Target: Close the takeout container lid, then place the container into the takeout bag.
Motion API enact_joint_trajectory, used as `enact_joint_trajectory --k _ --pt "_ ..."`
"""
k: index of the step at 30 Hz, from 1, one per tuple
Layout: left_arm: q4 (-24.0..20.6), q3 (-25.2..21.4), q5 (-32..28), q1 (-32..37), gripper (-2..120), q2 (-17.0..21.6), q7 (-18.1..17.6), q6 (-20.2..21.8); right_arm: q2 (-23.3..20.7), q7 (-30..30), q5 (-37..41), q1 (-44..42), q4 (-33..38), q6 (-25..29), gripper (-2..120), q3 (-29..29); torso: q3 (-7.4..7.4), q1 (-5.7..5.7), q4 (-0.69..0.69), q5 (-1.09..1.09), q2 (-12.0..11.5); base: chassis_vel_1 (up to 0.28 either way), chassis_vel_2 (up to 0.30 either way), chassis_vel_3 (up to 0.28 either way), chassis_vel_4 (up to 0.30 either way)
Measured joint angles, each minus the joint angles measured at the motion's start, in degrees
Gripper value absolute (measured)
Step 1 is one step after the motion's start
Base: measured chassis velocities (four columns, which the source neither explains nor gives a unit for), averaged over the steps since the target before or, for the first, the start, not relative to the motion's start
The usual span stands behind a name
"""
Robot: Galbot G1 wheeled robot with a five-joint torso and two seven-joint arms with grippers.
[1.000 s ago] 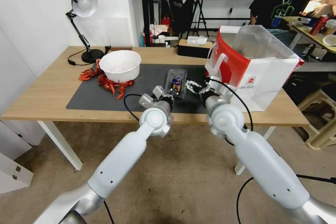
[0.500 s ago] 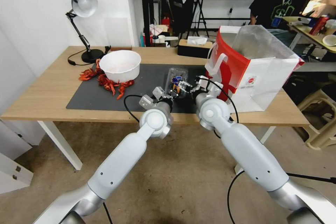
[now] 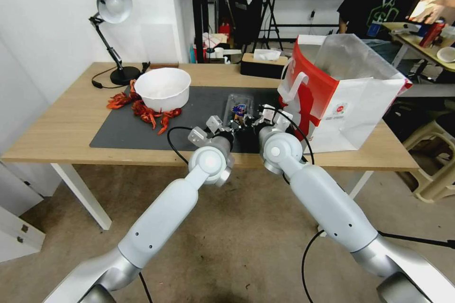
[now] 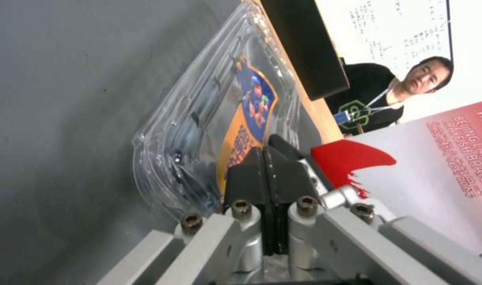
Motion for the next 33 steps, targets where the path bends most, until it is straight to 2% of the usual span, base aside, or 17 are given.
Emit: enact_joint_trajectory --k 1,3,4,5,15,17,19,23,24,25,28,29,32,33 --pt "0.0 0.0 0.1 0.0 0 0.0 0.0 0.0 0.1 -0.1 -0.1 0.0 -0.2 0.0 12 0.0 0.00 0.00 0.00 0.00 0.0 0.000 0.000 0.000 0.000" --pt "0.0 0.0 0.1 0.0 0 0.0 0.0 0.0 0.1 -0.1 -0.1 0.0 -0.3 0.0 11 -0.1 0.00 0.00 0.00 0.00 0.0 0.000 0.000 0.000 0.000" --pt "0.0 0.0 0.2 0.0 0 0.1 0.0 0.0 0.2 -0.3 -0.2 0.0 -0.5 0.0 2 -0.1 0.00 0.00 0.01 0.00 0.0 0.000 0.000 0.000 0.000" --pt "0.0 0.0 0.2 0.0 0 0.1 0.0 0.0 0.2 -0.3 -0.3 0.0 -0.6 0.0 0 -0.1 0.00 0.00 0.01 0.00 0.0 0.000 0.000 0.000 0.000" --pt "-1.6 0.0 4.0 0.2 0 1.1 1.2 0.0 0.0 -0.3 -0.6 -0.3 -0.1 0.1 0 0.1 0.00 0.00 0.00 0.00 0.0 0.000 0.000 0.000 0.000" --pt "-3.7 -0.1 8.0 0.9 0 2.4 2.2 0.0 -0.2 -0.3 -0.6 -0.4 0.1 0.0 0 0.2 0.00 0.00 -0.01 0.00 0.0 0.000 0.000 0.000 0.000" --pt "-4.1 -0.2 9.0 1.1 0 2.8 2.4 0.0 -0.2 -0.3 -0.6 -0.4 0.2 0.0 0 0.2 0.00 0.00 -0.01 0.00 0.0 0.000 0.000 0.000 0.000" --pt "-8.5 -1.4 16.8 3.8 0 5.8 3.2 1.3 -0.2 -0.1 -0.7 -0.6 0.4 0.0 0 0.3 0.00 0.00 0.00 -0.01 0.0 0.000 0.000 0.000 0.000" --pt "-8.5 -1.4 16.8 3.8 0 5.8 3.2 1.3 -0.2 -0.1 -0.7 -0.6 0.4 0.0 0 0.3 0.00 0.00 0.00 -0.01 0.0 0.000 0.000 0.000 0.000" --pt "-10.4 -2.1 21.2 5.4 0 7.1 3.9 2.0 -0.2 -0.1 -0.7 -0.6 0.5 0.0 0 0.4 0.00 0.00 0.00 0.00 0.0 0.000 0.000 0.000 0.000" --pt "-14.3 -4.2 32.2 9.6 14 10.1 5.7 3.9 0.0 -0.1 -1.1 -0.8 0.6 0.0 0 0.4 0.00 0.00 0.01 -0.01 0.0 0.000 0.000 0.000 0.000" --pt "-14.3 -4.2 32.2 9.6 14 10.1 5.7 3.9 0.0 -0.1 -1.1 -0.8 0.6 0.0 0 0.4 0.00 0.00 0.01 -0.01 0.0 0.000 0.000 0.000 0.000" --pt "-17.7 -7.4 40.9 14.3 28 13.1 8.3 4.7 0.1 -0.1 -1.6 -1.1 0.6 0.1 0 0.4 -0.01 0.00 0.00 0.00 0.0 0.000 0.000 0.000 0.000" --pt "-17.7 -7.4 40.9 14.3 28 13.1 8.3 4.7 0.1 -0.1 -1.6 -1.1 0.6 0.1 0 0.4 -0.01 0.00 0.00 0.00 0.0 0.000 0.000 0.000 0.000"
